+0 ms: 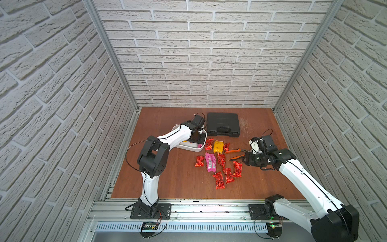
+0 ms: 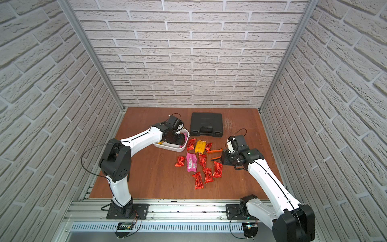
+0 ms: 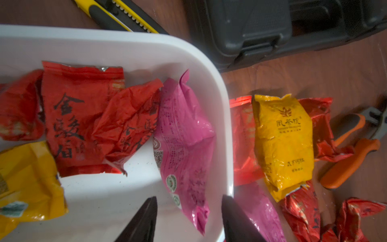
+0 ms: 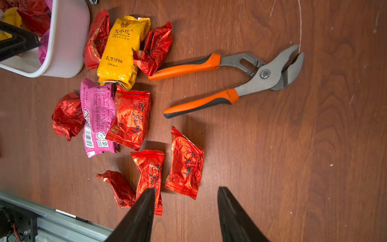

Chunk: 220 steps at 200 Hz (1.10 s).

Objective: Take the tea bags out of the storage box
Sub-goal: Pick up the tea bag from the storage box.

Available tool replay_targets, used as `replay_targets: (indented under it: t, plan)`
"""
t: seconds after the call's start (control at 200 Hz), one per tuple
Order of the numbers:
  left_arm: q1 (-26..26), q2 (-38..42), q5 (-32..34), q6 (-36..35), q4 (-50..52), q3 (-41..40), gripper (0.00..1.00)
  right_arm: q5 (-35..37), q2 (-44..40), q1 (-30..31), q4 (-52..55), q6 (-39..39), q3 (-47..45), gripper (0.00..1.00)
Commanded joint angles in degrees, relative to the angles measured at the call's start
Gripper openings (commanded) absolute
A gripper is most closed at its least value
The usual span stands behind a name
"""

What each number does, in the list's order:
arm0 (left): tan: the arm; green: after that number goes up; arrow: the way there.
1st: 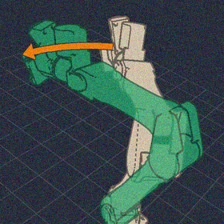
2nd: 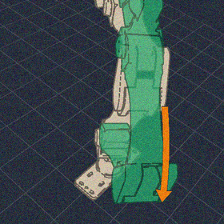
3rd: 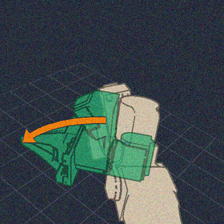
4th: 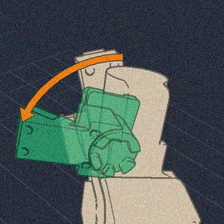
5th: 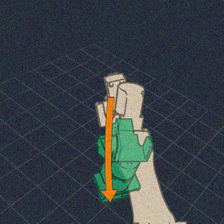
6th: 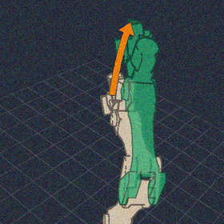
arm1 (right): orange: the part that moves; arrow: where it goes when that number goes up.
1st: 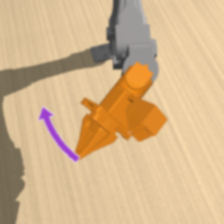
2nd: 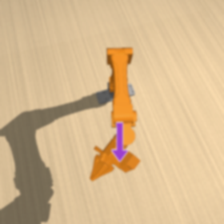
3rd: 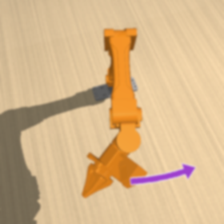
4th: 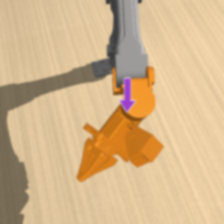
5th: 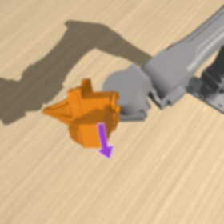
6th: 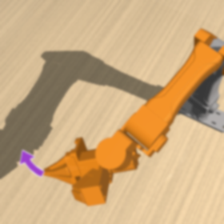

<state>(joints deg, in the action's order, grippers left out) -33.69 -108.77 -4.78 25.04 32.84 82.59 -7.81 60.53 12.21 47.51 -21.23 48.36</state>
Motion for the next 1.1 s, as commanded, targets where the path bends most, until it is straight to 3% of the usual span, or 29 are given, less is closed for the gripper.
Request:
replay_targets:
  t: [0.0,0.235,0.505,0.68,0.835,1.095]
  plan:
    - [-0.43,-2.39,0.62,-1.38,1.09,3.04,0.52,-0.63,-0.33,-0.25,1.19,-1.17,0.68,0.54]
    - [-0.40,-5.34,3.43,-1.67,4.10,6.39,0.42,-0.82,-1.27,-0.25,1.10,-1.50,0.51,0.54]
    - [-0.50,-6.85,2.40,-1.74,4.92,6.88,0.31,-1.06,-1.60,-0.25,0.77,-1.88,1.08,0.53]
    - [-0.60,-6.74,3.04,-1.74,4.69,6.80,0.18,-1.37,-1.82,-0.25,1.09,-2.19,2.63,0.53]
    - [-0.58,-5.68,4.25,-2.25,4.99,6.72,0.00,-1.44,-1.91,-0.25,1.38,-2.40,4.49,0.53]
    - [-0.94,2.05,6.82,-2.28,2.05,3.90,0.00,-6.26,-1.87,-0.25,-1.99,-5.55,6.13,0.52]
